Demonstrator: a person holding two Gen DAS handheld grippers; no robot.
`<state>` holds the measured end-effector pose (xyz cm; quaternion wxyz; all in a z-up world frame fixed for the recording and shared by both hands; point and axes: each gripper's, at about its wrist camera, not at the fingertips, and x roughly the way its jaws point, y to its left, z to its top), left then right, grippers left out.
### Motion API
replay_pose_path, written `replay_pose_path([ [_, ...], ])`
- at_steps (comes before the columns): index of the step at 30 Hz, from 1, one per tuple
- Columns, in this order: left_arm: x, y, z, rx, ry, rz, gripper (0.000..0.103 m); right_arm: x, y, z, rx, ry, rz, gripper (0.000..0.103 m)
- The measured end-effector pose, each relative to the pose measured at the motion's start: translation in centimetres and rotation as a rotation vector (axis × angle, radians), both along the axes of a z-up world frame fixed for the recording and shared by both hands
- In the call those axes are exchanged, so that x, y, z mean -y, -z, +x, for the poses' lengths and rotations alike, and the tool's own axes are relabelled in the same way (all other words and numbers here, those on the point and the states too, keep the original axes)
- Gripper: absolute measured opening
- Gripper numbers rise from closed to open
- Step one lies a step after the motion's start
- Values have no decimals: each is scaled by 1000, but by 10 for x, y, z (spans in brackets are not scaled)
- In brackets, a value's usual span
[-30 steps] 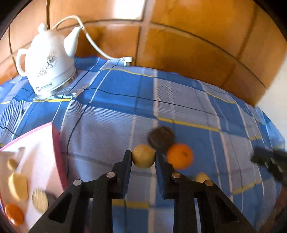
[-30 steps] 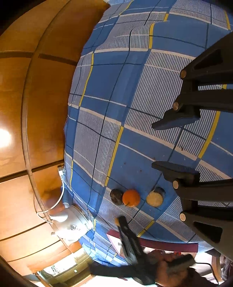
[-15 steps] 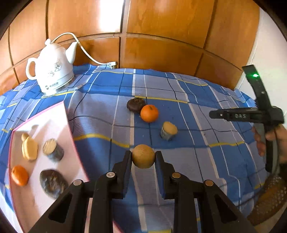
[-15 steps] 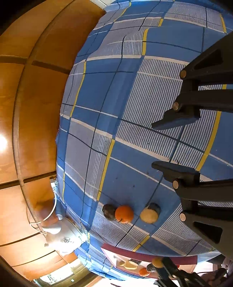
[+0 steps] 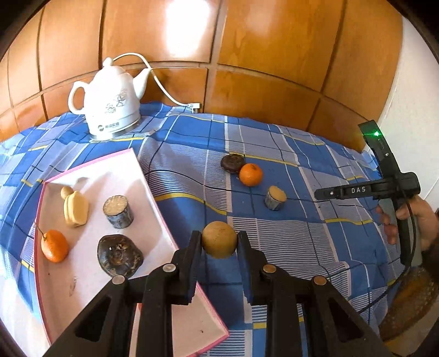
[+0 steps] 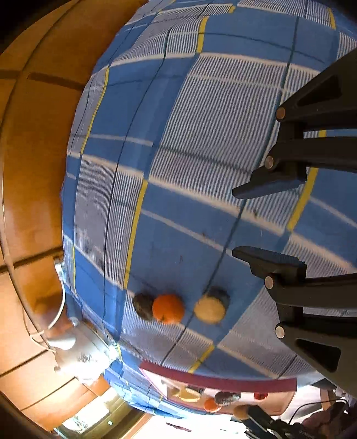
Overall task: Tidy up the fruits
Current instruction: 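Lift the tan fruit with the left tool while the right tool grasps a dark brown fruit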
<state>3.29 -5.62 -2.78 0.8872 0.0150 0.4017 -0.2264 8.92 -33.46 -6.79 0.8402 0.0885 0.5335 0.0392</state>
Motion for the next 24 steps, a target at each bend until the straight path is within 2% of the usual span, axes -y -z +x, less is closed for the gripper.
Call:
replay_pose_path([
  [13, -10, 2, 0, -6, -15, -25, 26, -70, -12, 46, 71, -58, 21, 41],
  [21, -19, 5, 4, -22, -35, -37, 26, -67, -16, 75, 79, 15, 77, 41],
  [23, -20, 5, 5, -21, -35, -38, 26, -70, -16, 86, 76, 10, 82, 43],
  [24, -20, 5, 5, -21, -35, -39, 26, -73, -15, 91, 74, 6, 75, 50],
])
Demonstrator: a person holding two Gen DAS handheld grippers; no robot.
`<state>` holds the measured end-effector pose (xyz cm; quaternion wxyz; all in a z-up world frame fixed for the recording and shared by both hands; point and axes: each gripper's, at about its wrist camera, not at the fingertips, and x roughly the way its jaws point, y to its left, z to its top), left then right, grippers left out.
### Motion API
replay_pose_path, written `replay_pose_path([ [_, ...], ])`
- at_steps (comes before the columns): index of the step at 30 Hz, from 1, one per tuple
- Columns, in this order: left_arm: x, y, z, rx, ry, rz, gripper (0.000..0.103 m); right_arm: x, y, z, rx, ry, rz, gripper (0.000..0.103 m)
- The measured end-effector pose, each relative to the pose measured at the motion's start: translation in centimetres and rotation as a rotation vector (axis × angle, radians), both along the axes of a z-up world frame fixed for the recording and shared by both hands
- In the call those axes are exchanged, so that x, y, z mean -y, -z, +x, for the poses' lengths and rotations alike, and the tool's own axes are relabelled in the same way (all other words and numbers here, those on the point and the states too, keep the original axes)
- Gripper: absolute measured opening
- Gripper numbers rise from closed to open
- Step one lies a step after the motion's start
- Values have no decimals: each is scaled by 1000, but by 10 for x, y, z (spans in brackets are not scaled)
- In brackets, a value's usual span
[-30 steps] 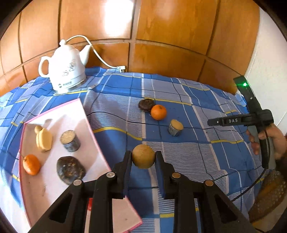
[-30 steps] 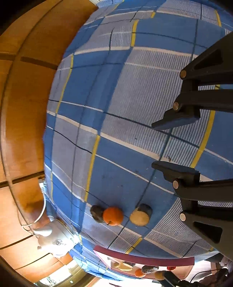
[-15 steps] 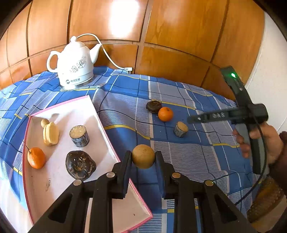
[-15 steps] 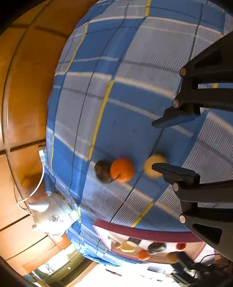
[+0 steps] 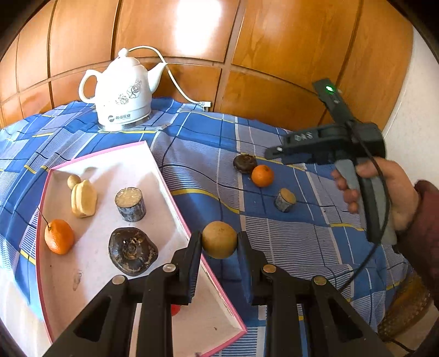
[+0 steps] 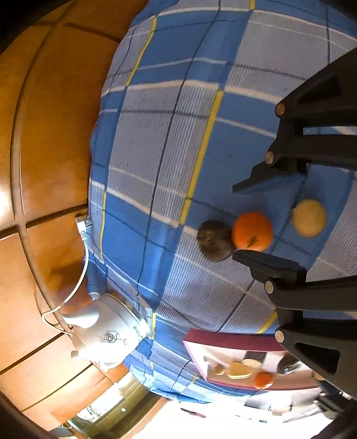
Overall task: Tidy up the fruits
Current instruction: 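Lift the tan fruit with the left tool while the right tool grasps a dark brown fruit, then drop the tan fruit into the tray with the left tool while the right tool holds the dark fruit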
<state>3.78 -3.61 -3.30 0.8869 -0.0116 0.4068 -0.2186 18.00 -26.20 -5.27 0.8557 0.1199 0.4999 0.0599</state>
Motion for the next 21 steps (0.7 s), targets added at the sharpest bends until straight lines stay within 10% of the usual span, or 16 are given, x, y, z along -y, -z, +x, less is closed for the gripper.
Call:
replay_pose_path([
  [12, -10, 2, 8, -17, -25, -6, 26, -48, 42, 55, -112, -113, -196, 61],
  [21, -13, 0, 10, -19, -33, -11, 26, -48, 16, 44, -6, -113, -198, 48],
])
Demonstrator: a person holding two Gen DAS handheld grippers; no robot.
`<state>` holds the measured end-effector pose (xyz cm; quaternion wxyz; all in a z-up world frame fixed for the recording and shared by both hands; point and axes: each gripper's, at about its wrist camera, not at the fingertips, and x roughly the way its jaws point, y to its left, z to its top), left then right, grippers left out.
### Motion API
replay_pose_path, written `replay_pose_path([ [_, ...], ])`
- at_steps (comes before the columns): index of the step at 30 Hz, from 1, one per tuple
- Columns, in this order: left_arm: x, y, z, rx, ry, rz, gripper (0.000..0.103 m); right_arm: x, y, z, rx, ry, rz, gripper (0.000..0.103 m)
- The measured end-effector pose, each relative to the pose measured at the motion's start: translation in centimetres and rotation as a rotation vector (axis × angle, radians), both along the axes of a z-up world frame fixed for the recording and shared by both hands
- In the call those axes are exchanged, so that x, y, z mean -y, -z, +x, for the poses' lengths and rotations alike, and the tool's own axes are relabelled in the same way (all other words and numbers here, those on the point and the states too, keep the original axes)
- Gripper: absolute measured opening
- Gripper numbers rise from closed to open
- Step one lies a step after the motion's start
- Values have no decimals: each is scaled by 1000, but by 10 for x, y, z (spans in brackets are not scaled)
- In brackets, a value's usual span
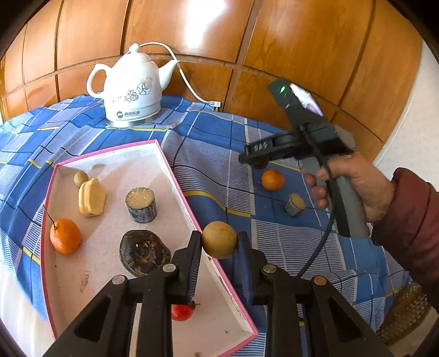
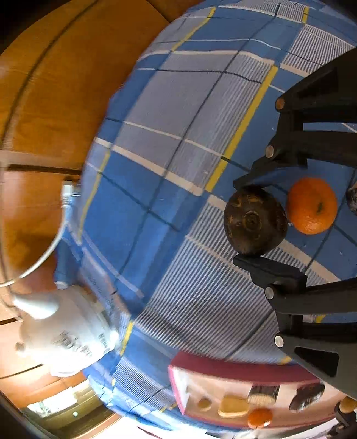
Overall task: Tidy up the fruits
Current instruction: 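Drop the tan fruit into the tray with the left tool while the right tool holds the dark fruit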
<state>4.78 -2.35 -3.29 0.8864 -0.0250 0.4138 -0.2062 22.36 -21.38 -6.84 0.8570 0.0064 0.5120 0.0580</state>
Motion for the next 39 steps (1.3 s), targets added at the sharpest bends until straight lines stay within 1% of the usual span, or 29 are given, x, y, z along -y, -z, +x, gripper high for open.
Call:
replay_pose_path([
  [2, 1, -1, -1, 5, 3, 0, 26, 0, -15, -10, 44, -15, 17, 48],
  [5, 3, -4, -4, 12, 8, 2, 26, -2, -34, -24, 85, -53, 30, 48],
  [7, 4, -6, -6, 17, 11, 4, 26, -2, -43, -38, 93, -85, 47, 48],
  [11, 5, -10, -9, 31, 12, 3, 26, 4, -49, -75, 77, -138, 63, 48],
  [14, 6, -14, -14, 42, 16, 1, 26, 13, -42, -104, 47, -148, 66, 48],
  [16, 7, -15, -15, 46, 18, 0, 26, 20, -33, -124, 13, -145, 76, 48],
  [17, 8, -15, -16, 47, 20, -2, 26, 22, -24, -135, -7, -137, 67, 48],
  [21, 11, -16, -20, 46, 31, -11, 26, 29, 8, -156, -68, -85, 49, 48],
  [23, 11, -17, -22, 49, 37, -12, 26, 31, 21, -161, -64, -40, 5, 48],
  [28, 7, -22, -23, 61, 22, -16, 26, 40, 28, -165, -24, 20, 49, 49],
  [32, -8, -30, -19, 67, -22, -52, 26, 40, 29, -169, 2, 17, 48, 49],
  [35, -23, -35, -13, 70, -64, -63, 26, 38, 30, -172, 2, 13, 39, 49],
  [39, -41, -37, -6, 86, -126, -44, 26, 38, 30, -173, 11, 18, 39, 49],
])
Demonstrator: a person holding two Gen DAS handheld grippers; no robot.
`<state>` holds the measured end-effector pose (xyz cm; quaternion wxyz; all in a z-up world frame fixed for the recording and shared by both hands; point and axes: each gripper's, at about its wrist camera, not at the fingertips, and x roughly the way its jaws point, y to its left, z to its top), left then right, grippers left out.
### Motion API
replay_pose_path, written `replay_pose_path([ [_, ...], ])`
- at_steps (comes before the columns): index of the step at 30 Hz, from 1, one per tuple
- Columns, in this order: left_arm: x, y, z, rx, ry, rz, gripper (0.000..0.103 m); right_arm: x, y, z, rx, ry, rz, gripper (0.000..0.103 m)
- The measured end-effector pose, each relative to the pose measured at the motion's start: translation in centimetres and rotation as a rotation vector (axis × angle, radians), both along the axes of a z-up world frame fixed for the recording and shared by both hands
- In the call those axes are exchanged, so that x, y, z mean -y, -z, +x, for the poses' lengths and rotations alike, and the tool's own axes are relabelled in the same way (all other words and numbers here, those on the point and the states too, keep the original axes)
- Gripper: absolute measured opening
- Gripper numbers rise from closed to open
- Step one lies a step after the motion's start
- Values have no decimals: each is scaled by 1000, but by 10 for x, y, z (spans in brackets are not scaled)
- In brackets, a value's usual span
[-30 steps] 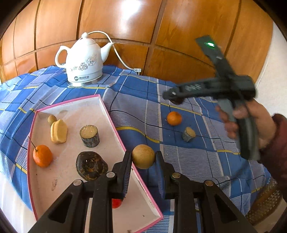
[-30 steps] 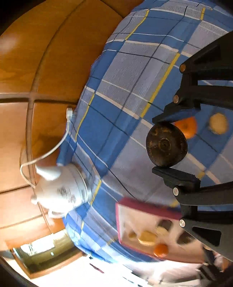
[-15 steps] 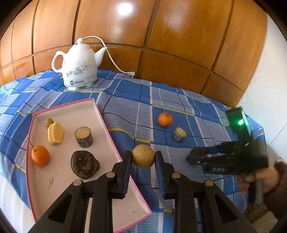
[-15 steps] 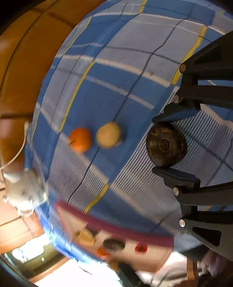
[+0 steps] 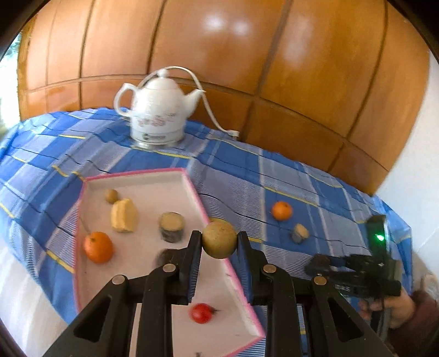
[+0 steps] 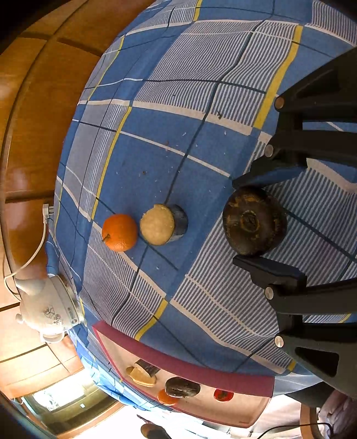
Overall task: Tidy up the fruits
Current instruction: 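Drop the tan fruit into the tray with the left tool while the right tool holds the dark fruit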
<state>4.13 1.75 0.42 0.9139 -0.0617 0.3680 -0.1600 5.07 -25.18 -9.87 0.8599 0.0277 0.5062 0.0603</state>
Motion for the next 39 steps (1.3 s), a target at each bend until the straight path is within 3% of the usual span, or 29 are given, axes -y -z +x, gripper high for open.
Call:
replay_pose_path([
  [8, -22, -3, 4, 40, -98, 78, 26, 0, 1, -3, 30, 6, -3, 49],
  [20, -16, 8, 23, 16, -103, 136, 26, -1, 1, -10, 75, 11, -7, 49],
  [25, -20, 13, 42, -26, -95, 94, 26, -1, 2, -11, 87, 12, -7, 49],
  [30, -33, 15, 81, -96, -92, -16, 26, -1, 2, -12, 86, 14, -5, 49],
  [34, -36, 20, 110, -116, -84, -29, 26, 0, 2, -12, 86, 14, -6, 49],
  [39, -31, 36, 141, -140, -96, 9, 27, -1, 1, -12, 83, 16, -4, 49],
])
